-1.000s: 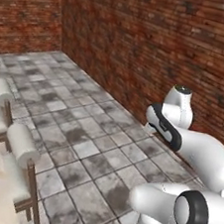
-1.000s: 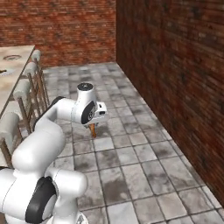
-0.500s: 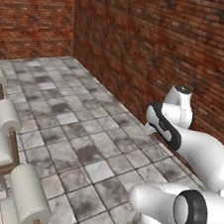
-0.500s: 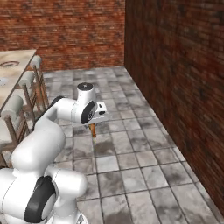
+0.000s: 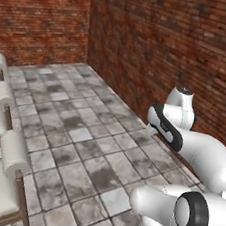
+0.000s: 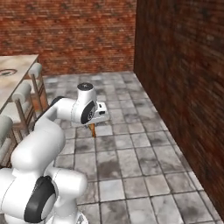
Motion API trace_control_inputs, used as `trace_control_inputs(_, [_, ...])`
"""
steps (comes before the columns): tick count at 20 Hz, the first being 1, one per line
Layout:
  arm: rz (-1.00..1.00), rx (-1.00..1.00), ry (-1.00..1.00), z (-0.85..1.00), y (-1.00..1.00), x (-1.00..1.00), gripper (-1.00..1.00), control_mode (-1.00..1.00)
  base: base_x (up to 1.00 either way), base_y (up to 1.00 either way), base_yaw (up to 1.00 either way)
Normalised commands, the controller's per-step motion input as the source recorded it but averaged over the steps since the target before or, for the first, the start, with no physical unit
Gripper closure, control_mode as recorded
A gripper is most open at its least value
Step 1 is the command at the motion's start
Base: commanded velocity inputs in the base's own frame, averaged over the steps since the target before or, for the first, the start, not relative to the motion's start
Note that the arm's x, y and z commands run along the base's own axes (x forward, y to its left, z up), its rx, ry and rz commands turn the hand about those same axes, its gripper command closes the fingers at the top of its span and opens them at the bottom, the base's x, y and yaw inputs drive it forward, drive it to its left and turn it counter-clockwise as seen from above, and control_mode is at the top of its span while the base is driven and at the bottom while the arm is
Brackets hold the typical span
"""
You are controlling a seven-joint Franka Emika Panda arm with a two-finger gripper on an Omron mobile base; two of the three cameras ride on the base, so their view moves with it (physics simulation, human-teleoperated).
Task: Take the chicken drumsticks from the pan and place one on each plate on the dining counter.
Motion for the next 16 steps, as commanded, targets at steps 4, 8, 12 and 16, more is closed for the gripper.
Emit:
trace_control_inputs(4, [0.00, 0.00, 0.00, 0.00, 0.00, 0.00, 1.00, 1.00, 1.00, 0.00, 0.13])
trace_control_inputs(8, [0.00, 0.00, 0.00, 0.00, 0.00, 0.00, 1.00, 1.00, 1.00, 0.00, 0.13])
trace_control_inputs(12, [0.00, 0.00, 0.00, 0.00, 0.00, 0.00, 1.00, 1.00, 1.00, 0.00, 0.13])
trace_control_inputs(16, [0.00, 0.00, 0.00, 0.00, 0.00, 0.00, 1.00, 1.00, 1.00, 0.00, 0.13])
